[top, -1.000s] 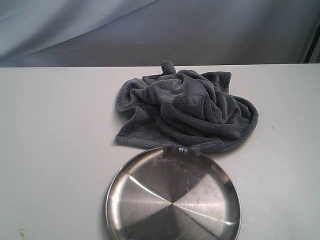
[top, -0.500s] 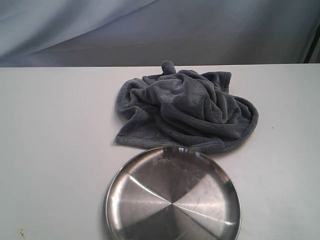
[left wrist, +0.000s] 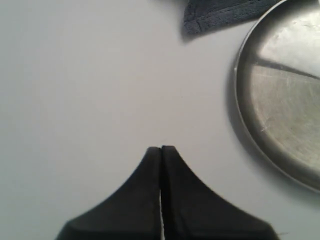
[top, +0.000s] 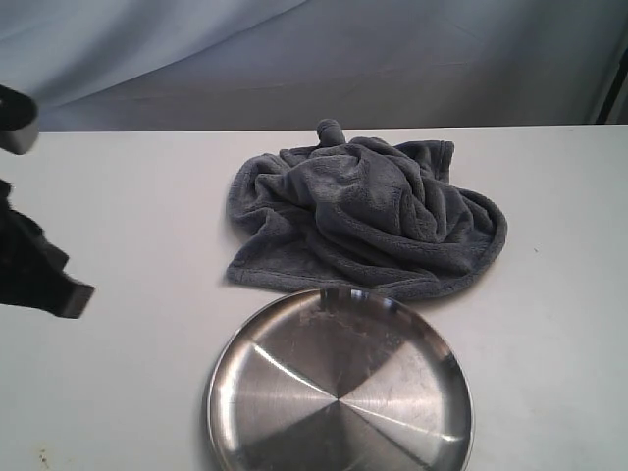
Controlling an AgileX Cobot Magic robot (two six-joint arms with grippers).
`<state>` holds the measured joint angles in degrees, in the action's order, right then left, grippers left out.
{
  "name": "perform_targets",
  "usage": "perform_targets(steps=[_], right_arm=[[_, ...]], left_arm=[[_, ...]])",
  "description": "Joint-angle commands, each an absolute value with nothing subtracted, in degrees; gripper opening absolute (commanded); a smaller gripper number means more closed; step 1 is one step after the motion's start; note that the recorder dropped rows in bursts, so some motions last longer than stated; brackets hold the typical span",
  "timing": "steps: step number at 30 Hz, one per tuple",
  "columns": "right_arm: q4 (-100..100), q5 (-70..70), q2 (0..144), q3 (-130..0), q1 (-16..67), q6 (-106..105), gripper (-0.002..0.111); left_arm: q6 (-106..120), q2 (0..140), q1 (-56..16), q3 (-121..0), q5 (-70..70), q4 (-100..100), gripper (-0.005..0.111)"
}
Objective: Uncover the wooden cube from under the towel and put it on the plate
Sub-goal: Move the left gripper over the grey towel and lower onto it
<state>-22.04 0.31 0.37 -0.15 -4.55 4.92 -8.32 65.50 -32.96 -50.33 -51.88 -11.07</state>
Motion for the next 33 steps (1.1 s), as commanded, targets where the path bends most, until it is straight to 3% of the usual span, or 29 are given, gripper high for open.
perform_targets(steps=[1,7,18,25,33], right_arm=[[-22.32,0.99,0.00,0.00,-4.55,5.15,0.003],[-22.32,0.99,0.00,0.00,-4.55,5.15,0.003],[-22.32,0.99,0.00,0.00,-4.55,5.15,0.003],[-22.32,0.99,0.00,0.00,-4.55,5.15,0.003],[-22.32,0.99,0.00,0.00,-4.55,5.15,0.003]], left_arm=[[-20.92,73.19,-40.57,-54.39,-51.33,-14.51,0.000],[-24.21,85.92,-45.27,-63.76,-49.64,-14.30,0.000],[-29.44,104.52,-45.54,-84.83,-42.40,-11.62,0.000],[-14.83,116.20,-45.84,-99.76,-47.18,3.14,0.000],[-10.00,127.12,-46.27,-111.48,-46.27,1.37,0.000]])
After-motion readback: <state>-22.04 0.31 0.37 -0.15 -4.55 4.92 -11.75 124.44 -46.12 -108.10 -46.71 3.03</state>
